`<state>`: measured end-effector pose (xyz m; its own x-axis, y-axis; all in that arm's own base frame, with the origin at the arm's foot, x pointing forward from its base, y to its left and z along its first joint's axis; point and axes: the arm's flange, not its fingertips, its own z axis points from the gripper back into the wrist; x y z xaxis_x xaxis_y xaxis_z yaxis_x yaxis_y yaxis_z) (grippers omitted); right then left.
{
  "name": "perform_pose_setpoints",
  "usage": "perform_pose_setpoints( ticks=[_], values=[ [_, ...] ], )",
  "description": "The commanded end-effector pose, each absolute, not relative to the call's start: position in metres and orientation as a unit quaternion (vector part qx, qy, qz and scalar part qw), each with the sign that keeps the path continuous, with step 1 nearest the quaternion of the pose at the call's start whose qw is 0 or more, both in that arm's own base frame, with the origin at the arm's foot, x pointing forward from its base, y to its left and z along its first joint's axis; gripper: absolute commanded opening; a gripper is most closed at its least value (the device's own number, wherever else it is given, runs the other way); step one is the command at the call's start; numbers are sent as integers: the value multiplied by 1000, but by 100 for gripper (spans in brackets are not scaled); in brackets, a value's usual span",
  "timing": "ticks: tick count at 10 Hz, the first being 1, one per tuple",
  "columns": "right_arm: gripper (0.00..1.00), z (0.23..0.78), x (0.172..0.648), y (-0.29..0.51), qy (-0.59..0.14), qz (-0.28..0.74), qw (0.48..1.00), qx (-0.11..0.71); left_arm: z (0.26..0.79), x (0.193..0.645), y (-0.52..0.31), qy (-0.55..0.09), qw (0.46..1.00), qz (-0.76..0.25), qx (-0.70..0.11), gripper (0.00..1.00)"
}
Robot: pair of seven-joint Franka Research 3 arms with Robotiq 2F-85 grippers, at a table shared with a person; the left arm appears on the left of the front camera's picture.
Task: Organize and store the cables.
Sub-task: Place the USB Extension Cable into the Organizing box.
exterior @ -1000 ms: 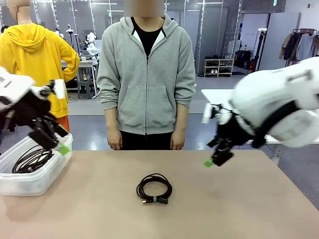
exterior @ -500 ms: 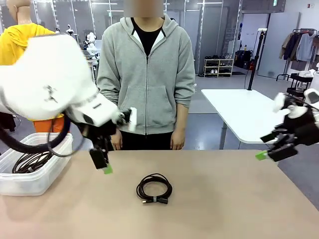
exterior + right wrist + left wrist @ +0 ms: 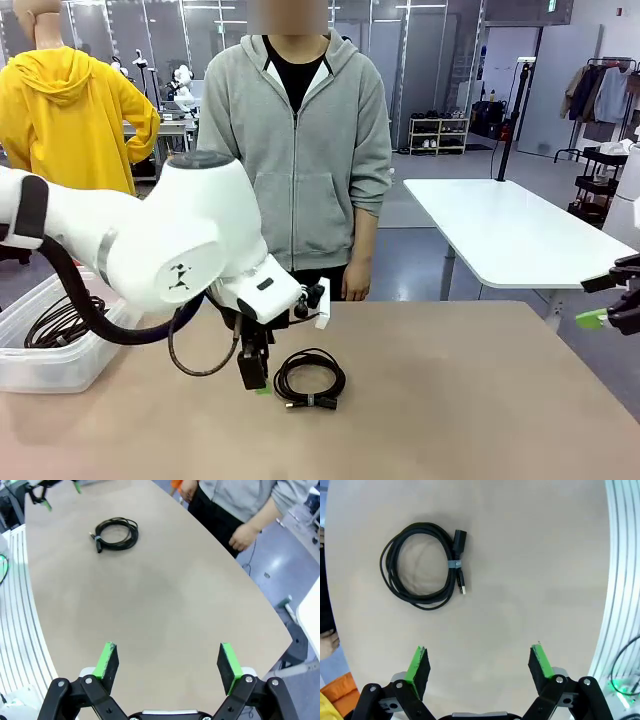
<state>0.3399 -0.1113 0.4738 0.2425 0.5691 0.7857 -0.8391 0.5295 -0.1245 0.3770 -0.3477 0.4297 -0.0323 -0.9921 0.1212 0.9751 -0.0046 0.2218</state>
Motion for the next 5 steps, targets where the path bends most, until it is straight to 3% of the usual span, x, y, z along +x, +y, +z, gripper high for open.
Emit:
perform_pose_setpoints(
  ticks=[1,5],
  values=[
    [100,477,344,-103,-399,445,787,153,440,374,-344,-124,691,-711,39,100],
    [100,477,344,-103,-399,445,787,153,440,374,-344,-124,691,-711,39,100]
  ],
)
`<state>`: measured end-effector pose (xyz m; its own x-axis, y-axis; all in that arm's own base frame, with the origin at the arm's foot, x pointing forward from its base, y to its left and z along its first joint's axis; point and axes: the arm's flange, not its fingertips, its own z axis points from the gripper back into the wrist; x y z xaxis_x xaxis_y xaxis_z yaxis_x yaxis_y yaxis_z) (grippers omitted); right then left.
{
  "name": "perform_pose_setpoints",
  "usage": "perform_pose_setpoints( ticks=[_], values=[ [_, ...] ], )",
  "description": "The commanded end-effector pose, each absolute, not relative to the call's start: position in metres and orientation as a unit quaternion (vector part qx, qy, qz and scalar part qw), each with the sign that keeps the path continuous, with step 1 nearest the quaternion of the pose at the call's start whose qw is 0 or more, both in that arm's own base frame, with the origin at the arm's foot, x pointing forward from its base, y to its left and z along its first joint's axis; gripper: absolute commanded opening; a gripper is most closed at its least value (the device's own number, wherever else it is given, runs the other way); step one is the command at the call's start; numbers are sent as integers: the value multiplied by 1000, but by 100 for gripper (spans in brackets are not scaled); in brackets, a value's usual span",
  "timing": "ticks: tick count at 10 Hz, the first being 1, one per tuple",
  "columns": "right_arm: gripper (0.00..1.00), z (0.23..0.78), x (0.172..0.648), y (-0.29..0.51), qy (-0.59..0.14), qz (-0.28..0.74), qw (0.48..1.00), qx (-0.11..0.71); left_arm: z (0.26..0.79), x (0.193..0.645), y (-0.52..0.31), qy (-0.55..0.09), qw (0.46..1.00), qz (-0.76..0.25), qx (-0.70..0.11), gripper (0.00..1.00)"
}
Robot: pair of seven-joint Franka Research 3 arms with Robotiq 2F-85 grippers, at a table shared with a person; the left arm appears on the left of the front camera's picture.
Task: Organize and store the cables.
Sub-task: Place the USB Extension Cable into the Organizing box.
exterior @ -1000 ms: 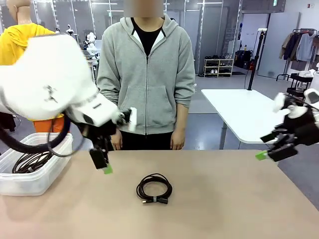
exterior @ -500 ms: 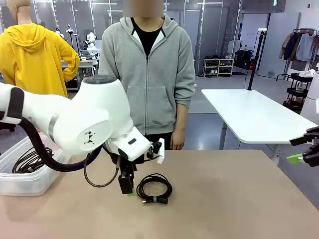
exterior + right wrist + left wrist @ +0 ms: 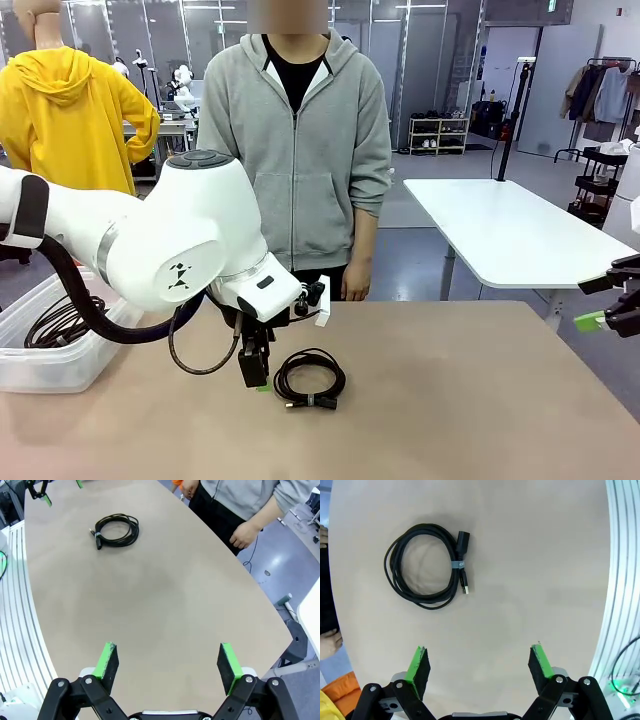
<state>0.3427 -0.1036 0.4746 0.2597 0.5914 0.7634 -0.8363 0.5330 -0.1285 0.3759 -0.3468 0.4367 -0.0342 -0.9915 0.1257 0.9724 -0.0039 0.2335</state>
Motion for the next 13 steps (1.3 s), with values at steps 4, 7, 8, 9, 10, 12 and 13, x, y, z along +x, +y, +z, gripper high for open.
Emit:
perform_pose_setpoints(
  ticks=[4,7,8,9,10,12,13],
  values=[
    [100,477,344,-103,-399,445,787,153,405,399,-406,-85,684,-723,48,100],
    [100,477,344,-103,-399,445,787,153,371,425,-433,-62,703,-706,67,100],
    [100,477,344,-103,-399,445,787,153,362,429,-435,-57,706,-703,61,100],
    [100,477,344,-103,-399,445,787,153,357,431,-434,-62,709,-700,50,100],
    [100,477,344,-103,-399,445,787,153,353,433,-431,-65,713,-697,42,100],
    [100,477,344,-103,-399,445,787,153,336,437,-431,-50,714,-698,29,100],
    [100,477,344,-103,-399,445,787,153,329,440,-431,-45,717,-695,26,100]
  ],
)
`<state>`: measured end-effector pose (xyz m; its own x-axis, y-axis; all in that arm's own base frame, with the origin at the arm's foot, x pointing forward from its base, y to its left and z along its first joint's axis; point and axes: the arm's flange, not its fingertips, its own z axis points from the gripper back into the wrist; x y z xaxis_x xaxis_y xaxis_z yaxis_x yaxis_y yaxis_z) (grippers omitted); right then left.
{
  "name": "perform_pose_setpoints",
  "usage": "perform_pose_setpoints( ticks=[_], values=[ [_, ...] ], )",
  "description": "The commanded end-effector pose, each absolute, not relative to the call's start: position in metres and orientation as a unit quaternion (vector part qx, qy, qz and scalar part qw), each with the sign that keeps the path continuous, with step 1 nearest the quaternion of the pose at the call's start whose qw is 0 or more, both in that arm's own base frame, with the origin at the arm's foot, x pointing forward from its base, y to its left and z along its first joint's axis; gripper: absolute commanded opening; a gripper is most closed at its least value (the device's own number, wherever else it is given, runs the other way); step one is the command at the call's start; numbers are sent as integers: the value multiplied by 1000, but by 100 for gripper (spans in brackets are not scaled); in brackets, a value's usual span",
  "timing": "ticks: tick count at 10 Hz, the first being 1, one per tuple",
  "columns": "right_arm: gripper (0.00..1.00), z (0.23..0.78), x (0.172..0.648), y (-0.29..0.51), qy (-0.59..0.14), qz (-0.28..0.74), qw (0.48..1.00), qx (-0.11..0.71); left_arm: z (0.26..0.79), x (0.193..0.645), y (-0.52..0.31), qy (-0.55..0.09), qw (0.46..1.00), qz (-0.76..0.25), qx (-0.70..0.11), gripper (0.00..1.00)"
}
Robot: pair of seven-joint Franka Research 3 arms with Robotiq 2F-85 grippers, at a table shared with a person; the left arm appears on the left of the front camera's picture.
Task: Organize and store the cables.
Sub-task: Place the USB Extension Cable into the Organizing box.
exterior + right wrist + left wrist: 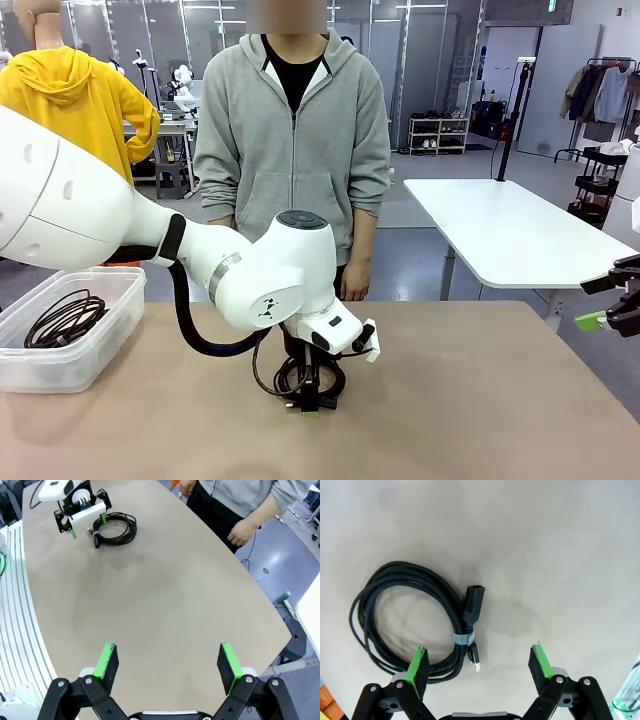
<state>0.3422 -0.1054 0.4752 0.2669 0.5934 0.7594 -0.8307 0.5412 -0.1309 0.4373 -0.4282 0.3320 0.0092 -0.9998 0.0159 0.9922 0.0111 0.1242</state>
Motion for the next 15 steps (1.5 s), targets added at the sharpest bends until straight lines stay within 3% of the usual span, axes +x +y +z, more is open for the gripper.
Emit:
perform_pose_setpoints(
  ticks=[1,3,4,5,6,7,9,10,12,15],
  values=[
    [100,477,344,-103,-399,445,787,153,325,442,-430,-43,717,-695,24,100],
    [100,477,344,-103,-399,445,787,153,317,450,-427,-39,719,-693,14,100],
    [100,477,344,-103,-399,445,787,153,315,450,-428,-39,716,-697,7,94],
    [100,477,344,-103,-399,445,787,153,316,450,-428,-44,713,-699,9,55],
    [100,477,344,-103,-399,445,787,153,316,451,-428,-41,715,-698,5,37],
    [100,477,344,-103,-399,445,787,153,316,451,-429,-40,714,-699,4,0],
    [100,477,344,-103,-399,445,787,153,316,451,-430,-36,717,-696,-2,0],
    [100,477,344,-103,-399,445,787,153,316,452,-430,-35,716,-697,-2,16],
    [100,477,344,-103,-399,445,787,153,316,452,-430,-29,716,-698,-4,0],
    [100,477,344,-103,-399,445,787,153,329,449,-431,-27,713,-701,1,0]
  ],
)
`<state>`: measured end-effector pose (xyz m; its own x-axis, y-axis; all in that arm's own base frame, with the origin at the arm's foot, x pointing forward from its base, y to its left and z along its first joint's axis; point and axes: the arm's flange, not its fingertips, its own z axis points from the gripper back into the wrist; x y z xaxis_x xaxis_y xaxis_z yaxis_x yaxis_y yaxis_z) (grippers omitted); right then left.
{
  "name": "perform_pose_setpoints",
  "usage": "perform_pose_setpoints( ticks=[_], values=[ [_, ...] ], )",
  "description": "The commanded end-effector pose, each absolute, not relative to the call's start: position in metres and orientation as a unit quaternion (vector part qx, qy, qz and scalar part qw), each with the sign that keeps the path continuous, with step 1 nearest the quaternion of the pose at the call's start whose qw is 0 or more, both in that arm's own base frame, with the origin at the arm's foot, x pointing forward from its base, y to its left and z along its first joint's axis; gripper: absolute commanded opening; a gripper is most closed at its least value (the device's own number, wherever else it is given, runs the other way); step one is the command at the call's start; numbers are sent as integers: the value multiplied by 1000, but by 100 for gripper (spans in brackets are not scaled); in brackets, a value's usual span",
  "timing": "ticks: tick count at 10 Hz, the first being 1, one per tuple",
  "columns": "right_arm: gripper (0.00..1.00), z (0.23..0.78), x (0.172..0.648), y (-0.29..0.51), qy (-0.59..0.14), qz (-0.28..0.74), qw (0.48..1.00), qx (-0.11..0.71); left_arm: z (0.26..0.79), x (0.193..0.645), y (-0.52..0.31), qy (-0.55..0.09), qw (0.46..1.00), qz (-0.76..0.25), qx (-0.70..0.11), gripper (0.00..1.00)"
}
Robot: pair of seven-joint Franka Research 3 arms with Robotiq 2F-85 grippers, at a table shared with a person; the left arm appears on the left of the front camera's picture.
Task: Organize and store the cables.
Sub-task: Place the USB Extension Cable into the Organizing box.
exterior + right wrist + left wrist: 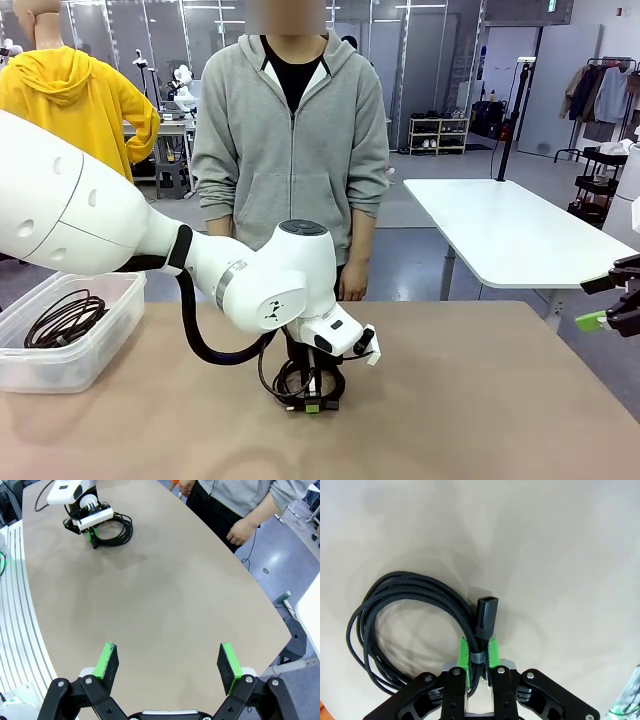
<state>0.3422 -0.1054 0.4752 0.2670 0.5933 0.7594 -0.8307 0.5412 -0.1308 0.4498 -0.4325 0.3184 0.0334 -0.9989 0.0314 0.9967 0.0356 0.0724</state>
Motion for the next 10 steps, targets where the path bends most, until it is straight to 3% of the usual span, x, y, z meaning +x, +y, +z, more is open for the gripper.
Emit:
perform_pose_setpoints(
  ticks=[1,5,10],
  values=[
    [100,477,344,-103,-399,445,787,153,350,442,-428,-35,707,-707,7,0],
    [100,477,344,-103,-399,445,787,153,449,402,-413,-47,677,-733,52,0],
    [100,477,344,-103,-399,445,787,153,441,411,-428,-53,684,-726,54,0]
  ],
)
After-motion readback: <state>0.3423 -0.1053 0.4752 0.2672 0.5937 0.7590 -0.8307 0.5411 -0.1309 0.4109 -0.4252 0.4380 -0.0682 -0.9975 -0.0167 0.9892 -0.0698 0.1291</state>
